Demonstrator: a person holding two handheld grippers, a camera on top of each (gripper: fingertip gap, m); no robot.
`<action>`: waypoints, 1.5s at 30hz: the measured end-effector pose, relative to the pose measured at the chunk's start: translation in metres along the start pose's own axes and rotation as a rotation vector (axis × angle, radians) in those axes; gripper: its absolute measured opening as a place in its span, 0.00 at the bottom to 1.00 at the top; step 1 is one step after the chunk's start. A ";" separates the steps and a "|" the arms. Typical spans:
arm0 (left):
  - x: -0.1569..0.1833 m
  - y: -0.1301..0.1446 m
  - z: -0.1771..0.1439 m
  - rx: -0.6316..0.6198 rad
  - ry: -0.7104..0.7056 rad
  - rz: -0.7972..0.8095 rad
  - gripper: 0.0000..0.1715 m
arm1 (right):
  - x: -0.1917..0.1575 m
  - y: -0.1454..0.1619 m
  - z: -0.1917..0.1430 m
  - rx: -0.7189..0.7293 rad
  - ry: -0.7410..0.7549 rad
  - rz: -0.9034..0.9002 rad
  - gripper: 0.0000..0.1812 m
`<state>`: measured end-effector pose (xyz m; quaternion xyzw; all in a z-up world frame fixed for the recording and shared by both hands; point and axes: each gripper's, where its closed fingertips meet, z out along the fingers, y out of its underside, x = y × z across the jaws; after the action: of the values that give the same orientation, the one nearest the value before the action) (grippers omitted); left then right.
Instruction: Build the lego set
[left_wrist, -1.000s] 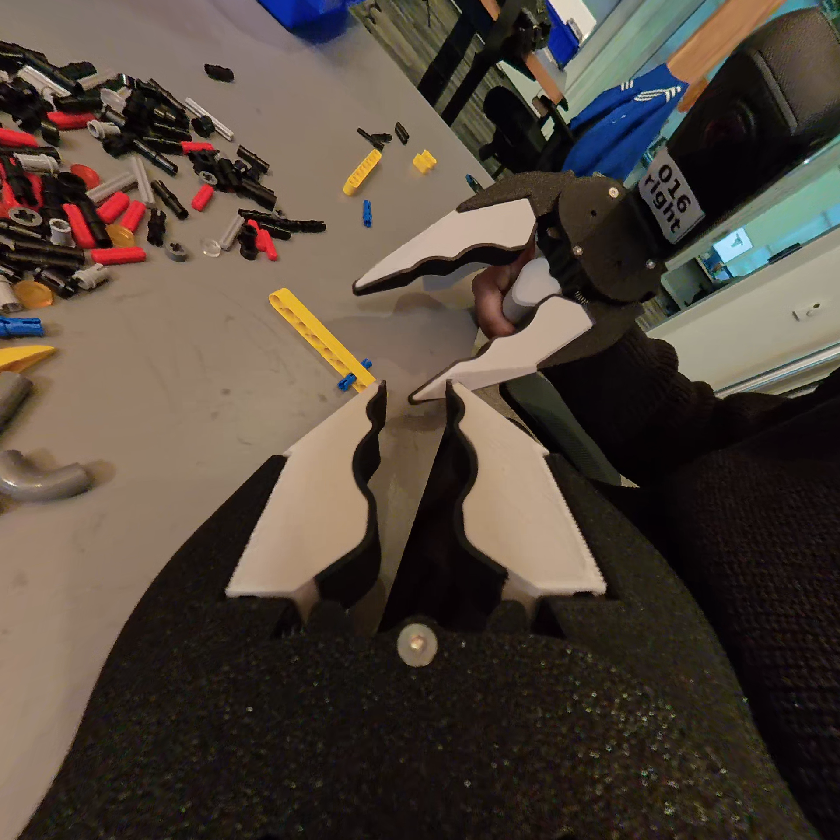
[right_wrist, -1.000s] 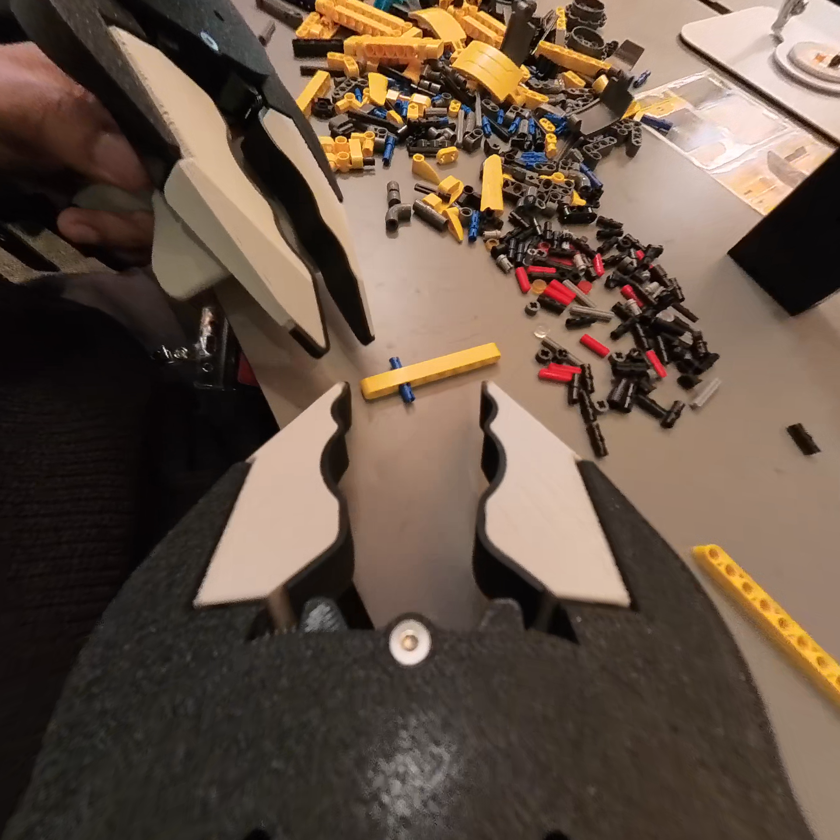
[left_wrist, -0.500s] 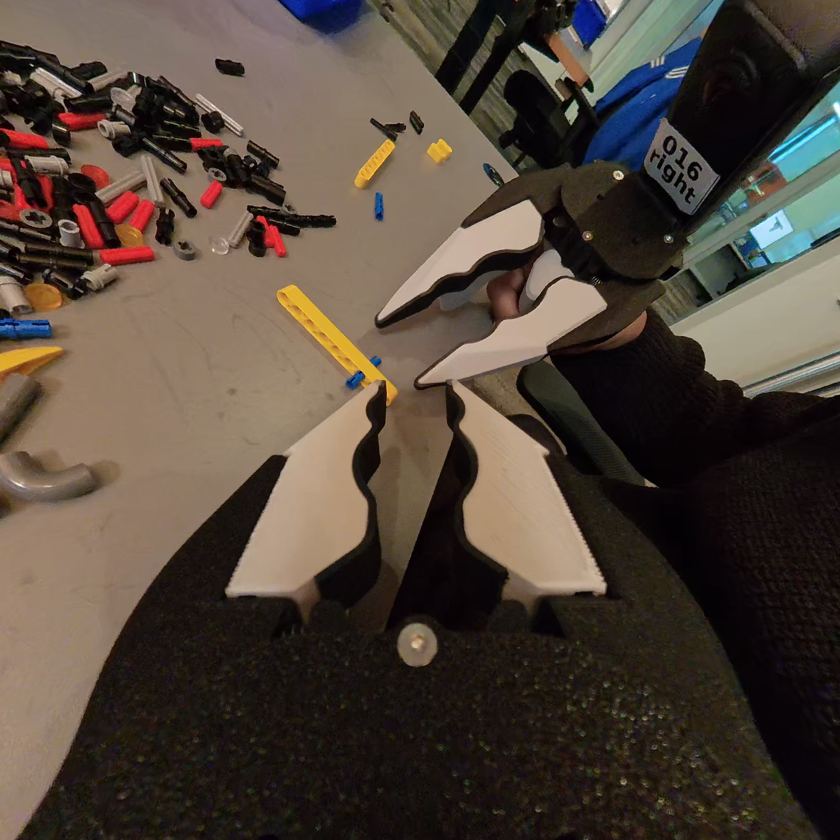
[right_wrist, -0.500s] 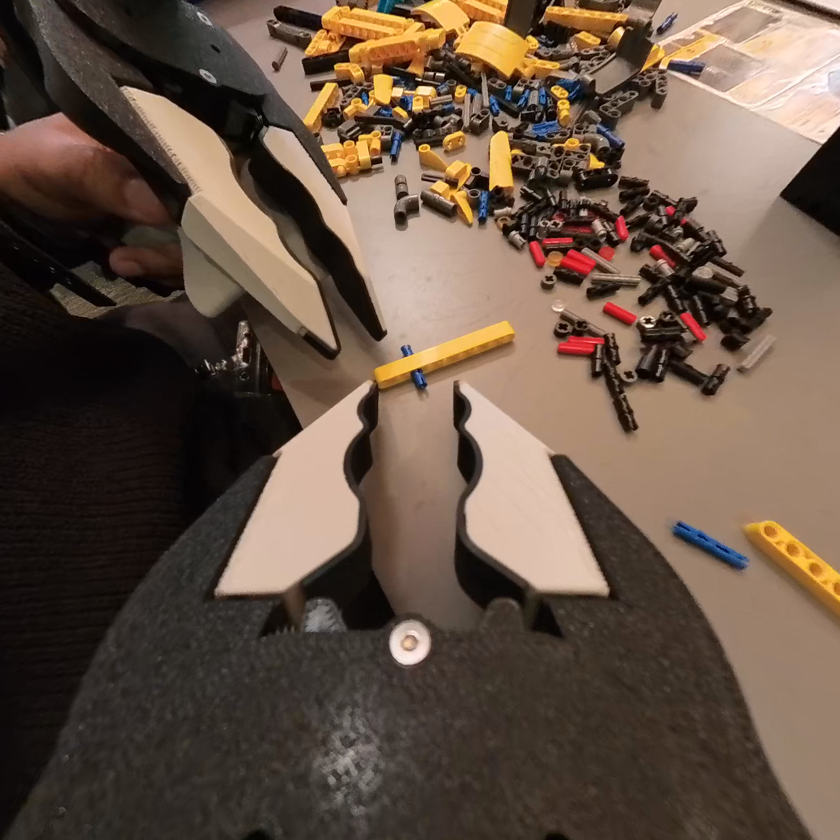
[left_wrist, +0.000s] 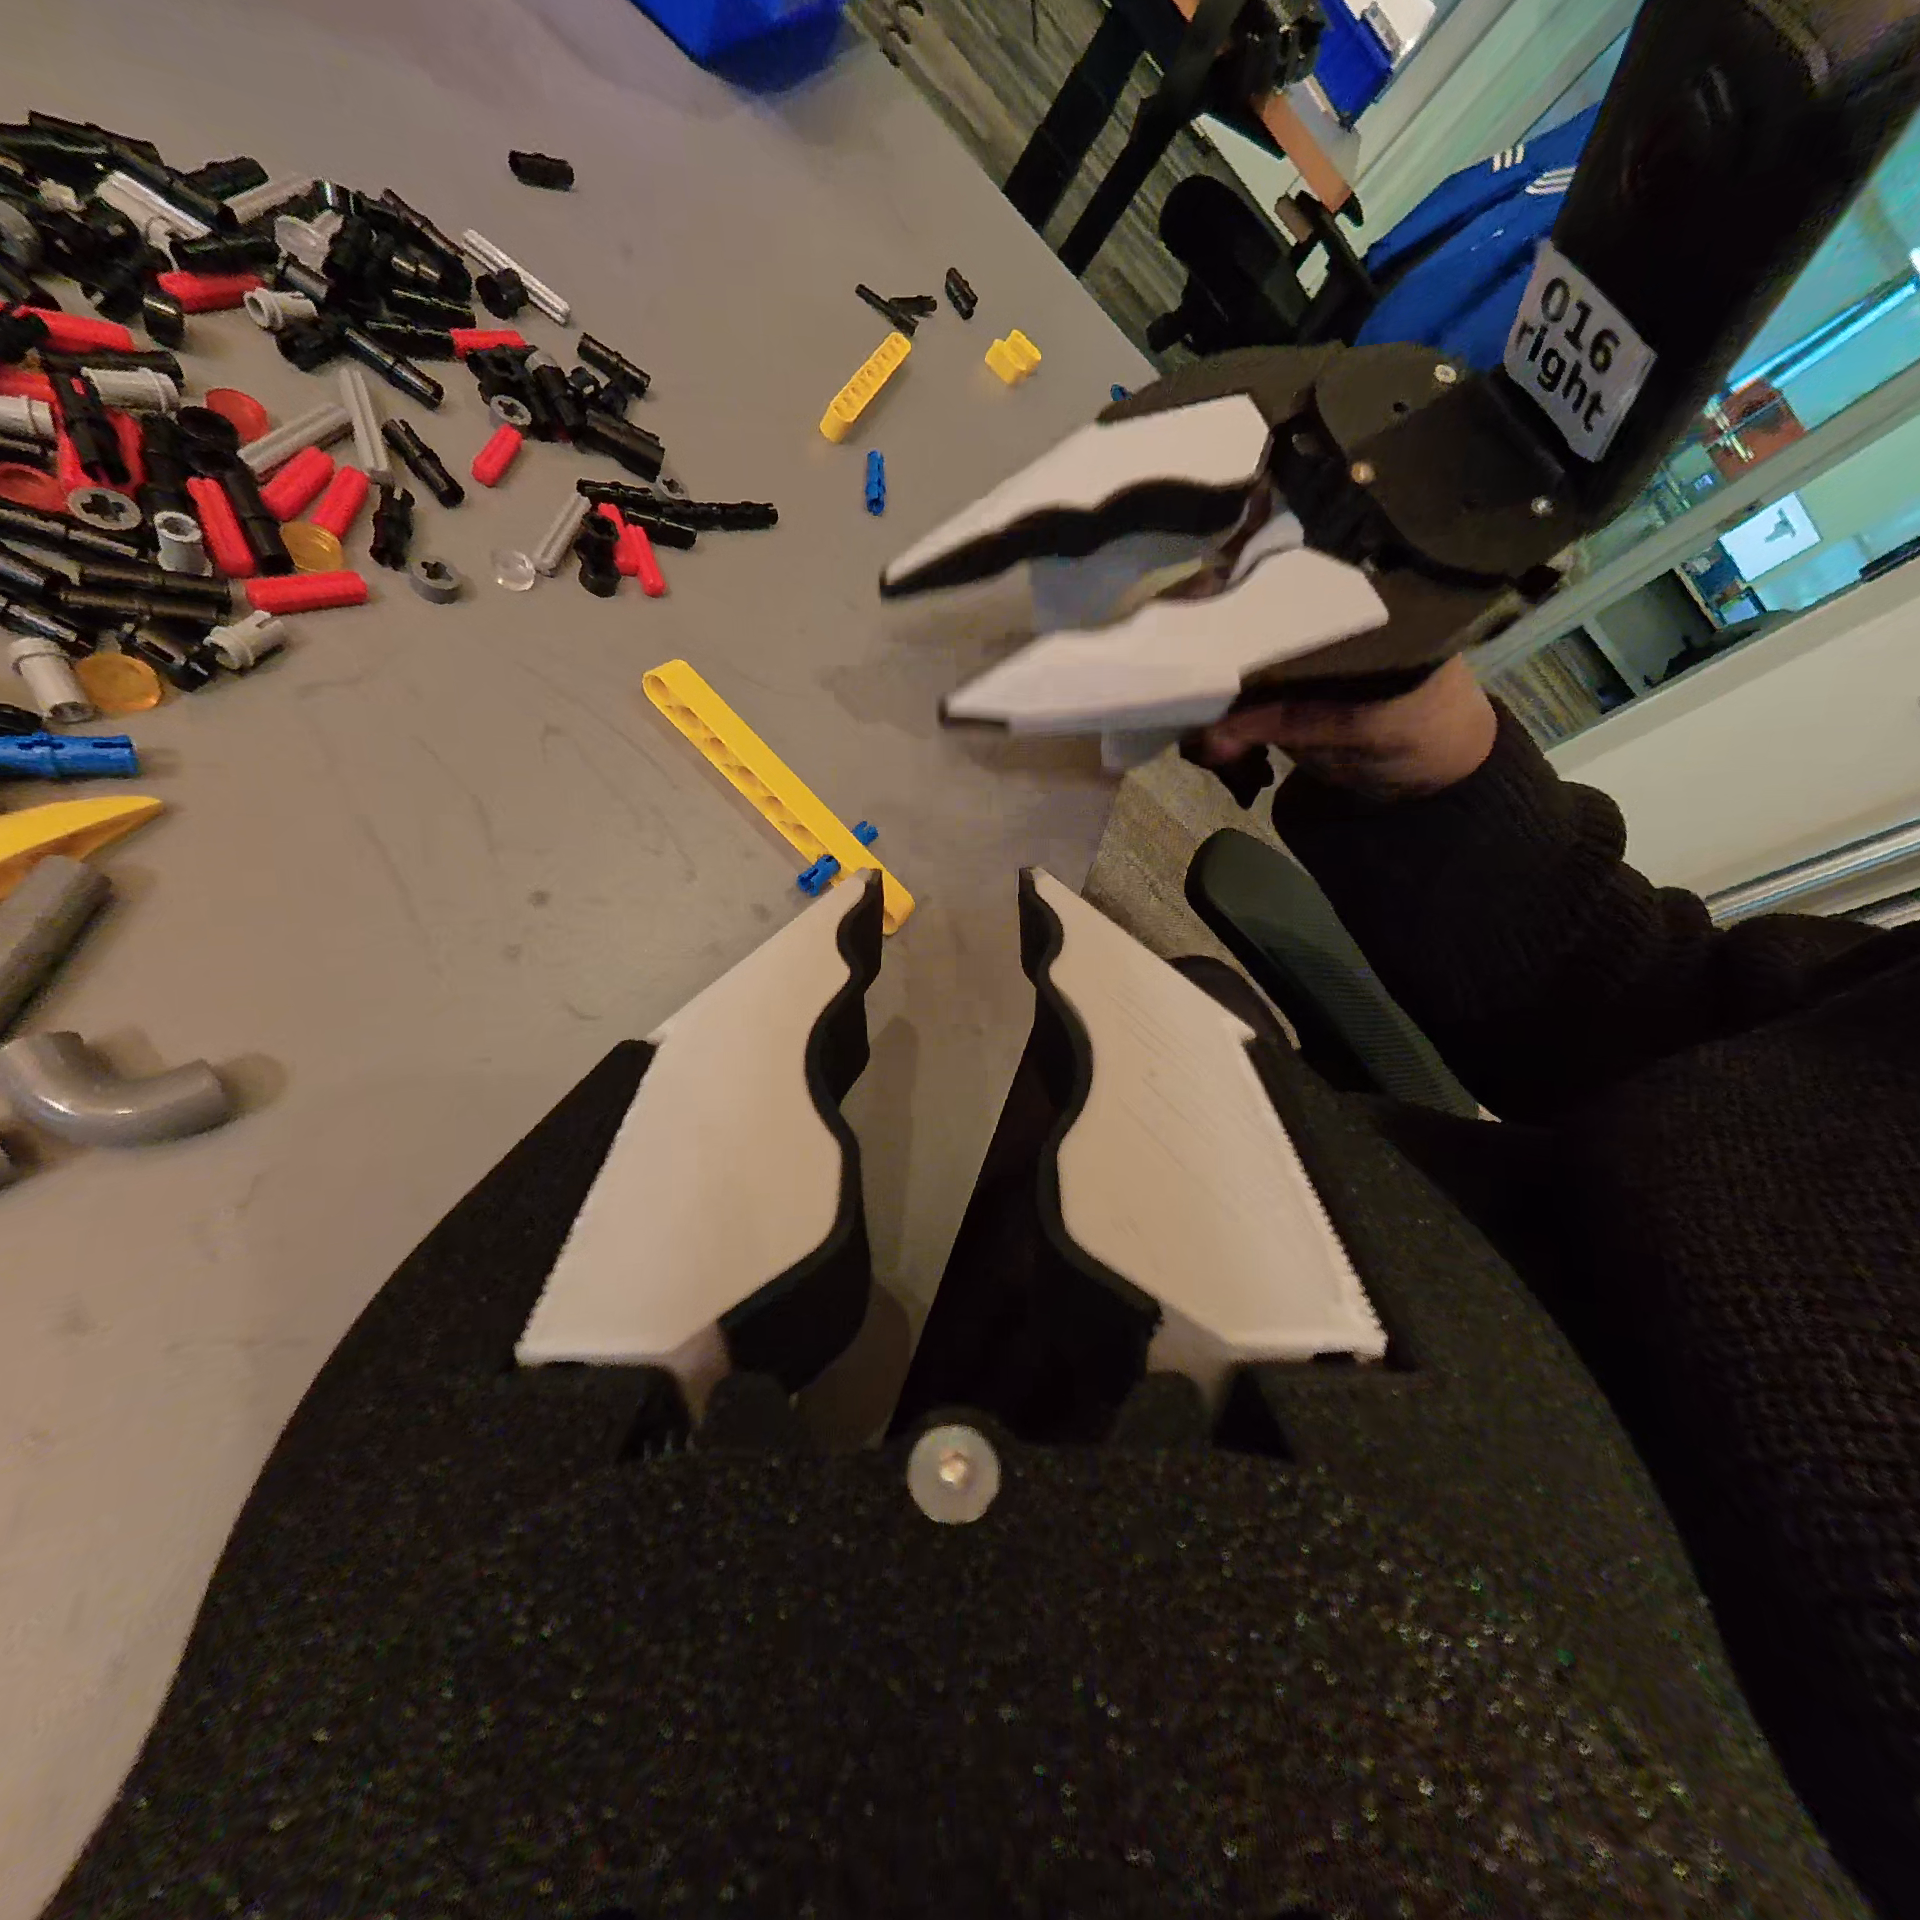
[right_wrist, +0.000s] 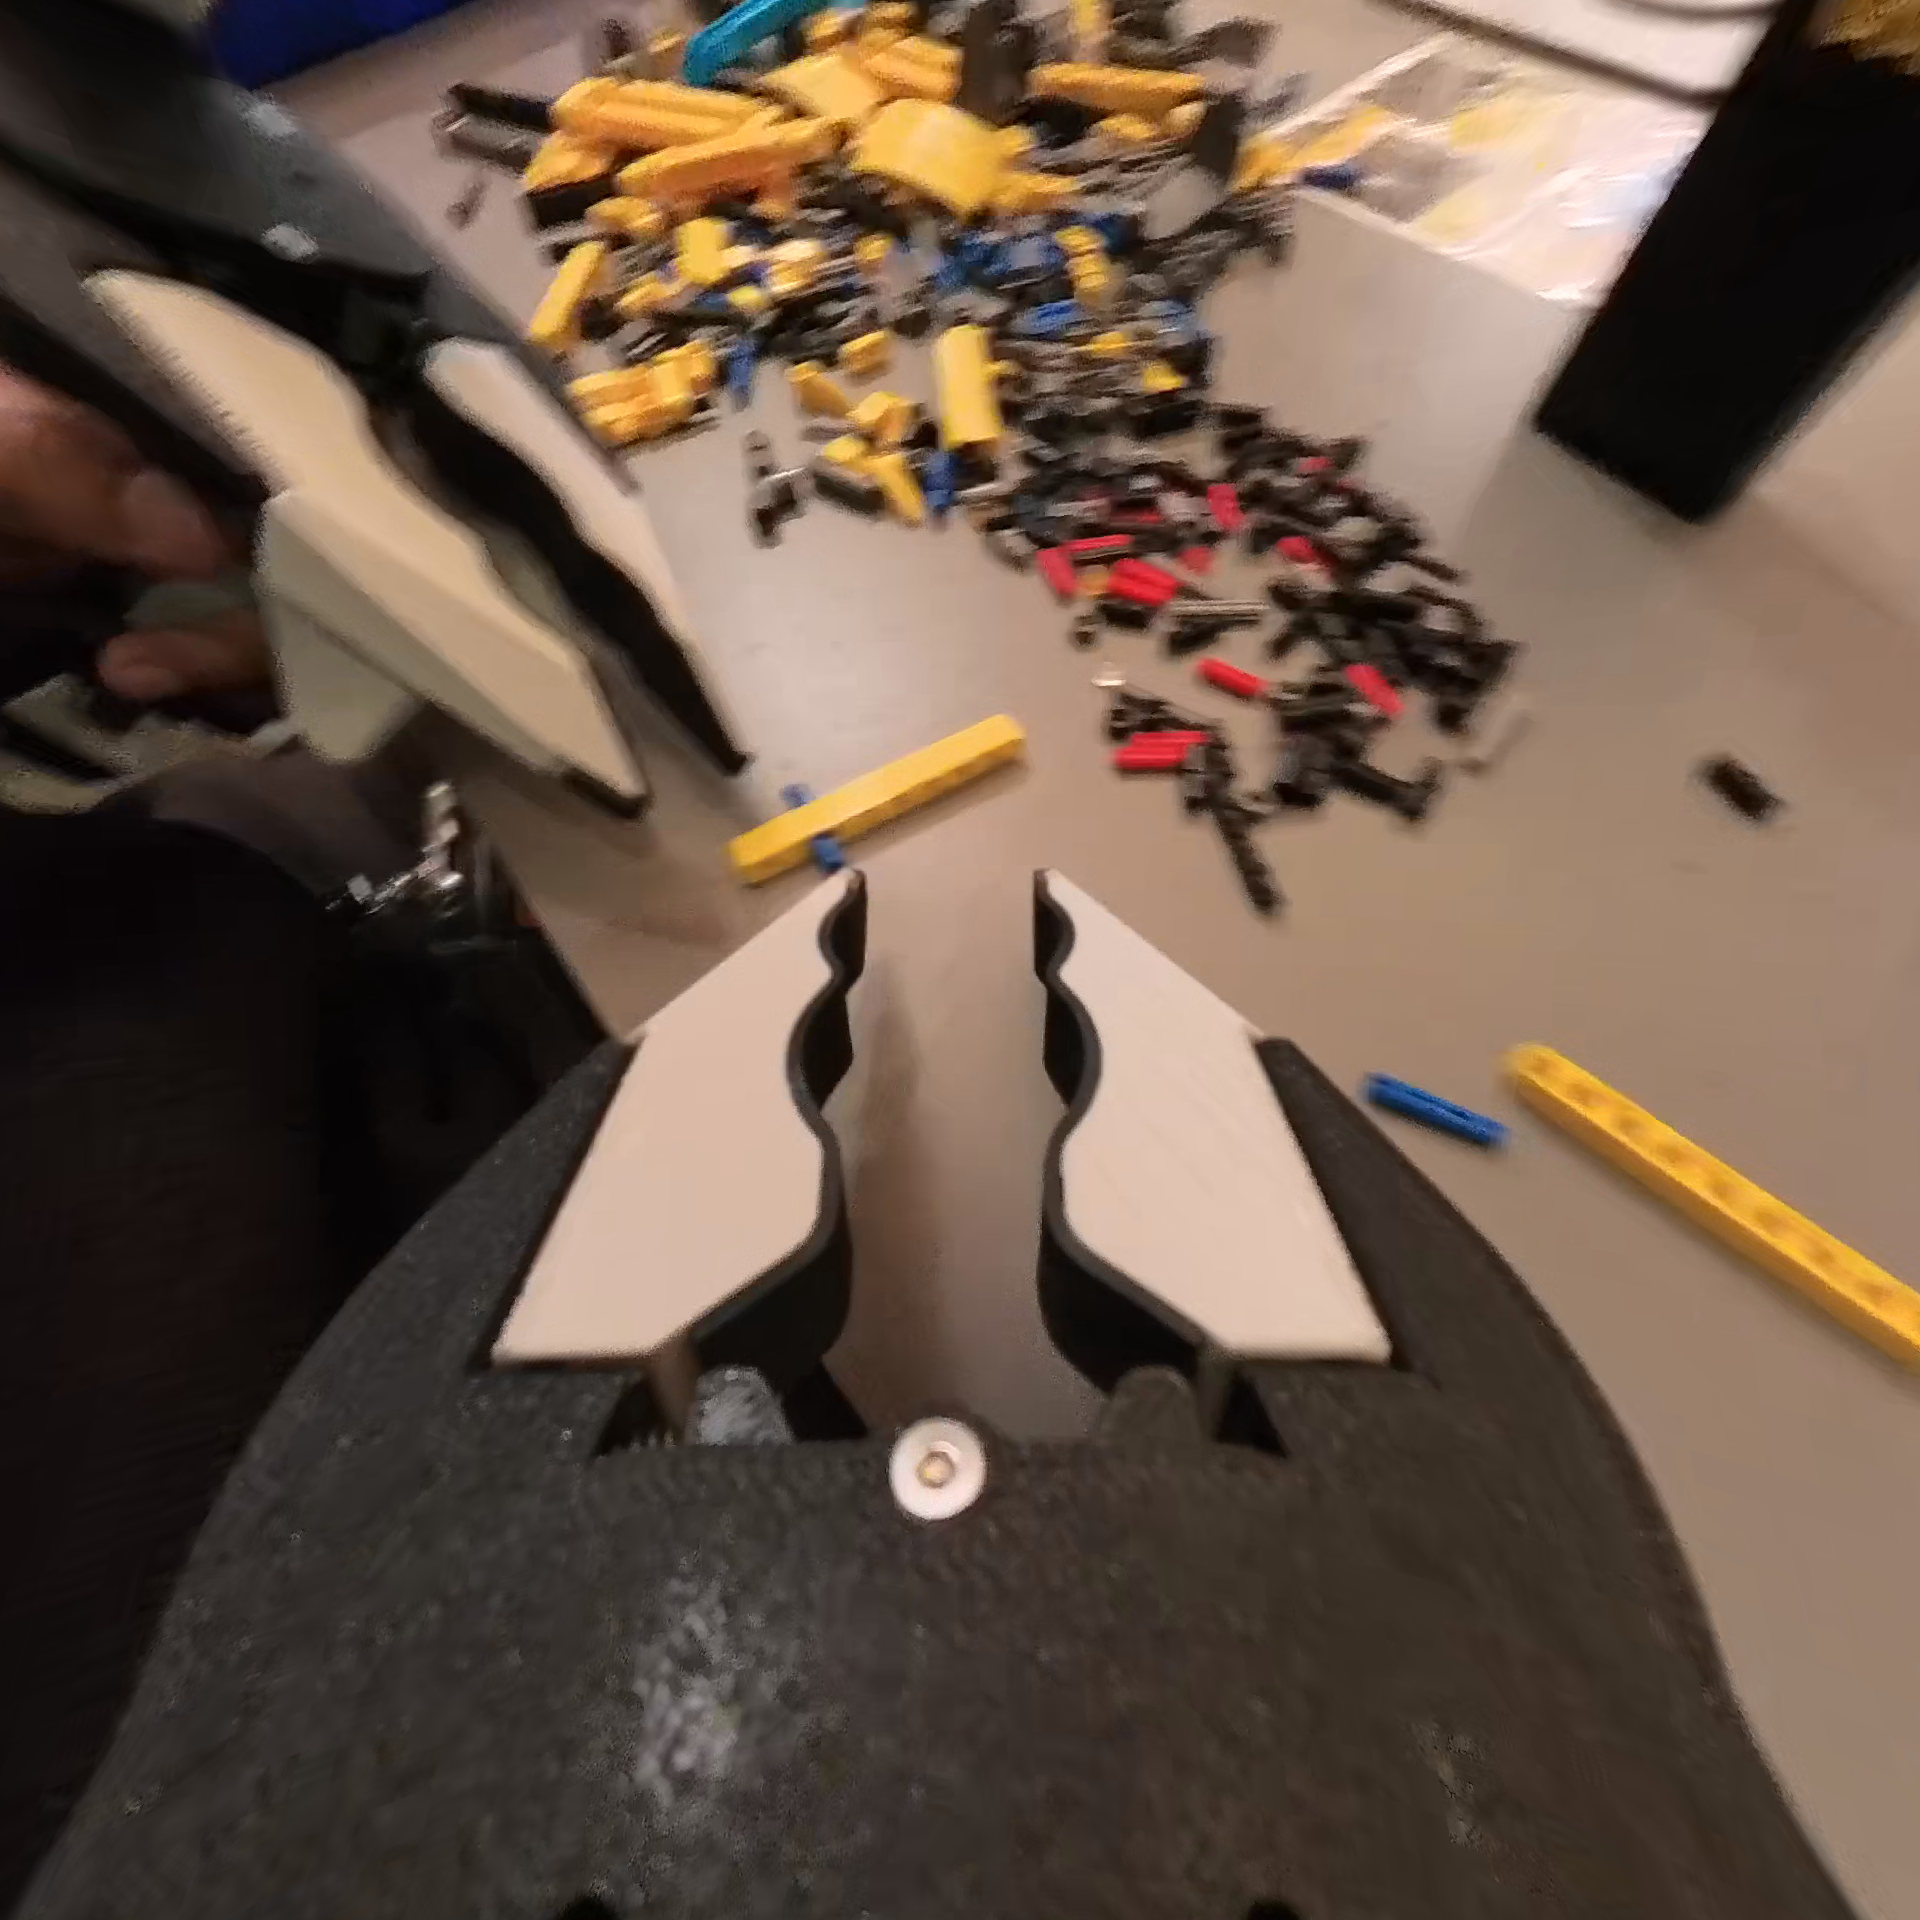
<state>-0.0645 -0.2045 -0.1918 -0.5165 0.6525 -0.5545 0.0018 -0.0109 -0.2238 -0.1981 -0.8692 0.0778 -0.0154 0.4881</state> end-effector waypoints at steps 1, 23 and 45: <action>0.000 -0.001 0.000 0.008 0.001 -0.001 0.15 | 0.015 -0.002 -0.006 0.025 0.063 0.033 0.18; 0.001 -0.012 0.001 0.074 0.001 -0.018 0.15 | 0.124 0.039 -0.032 -0.136 0.517 0.315 0.43; 0.003 -0.012 0.001 0.076 0.012 -0.007 0.15 | 0.143 0.040 -0.042 -0.139 0.465 0.315 0.18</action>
<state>-0.0574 -0.2053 -0.1817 -0.5150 0.6292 -0.5819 0.0157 0.1208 -0.3014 -0.2170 -0.8510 0.3223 -0.1328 0.3928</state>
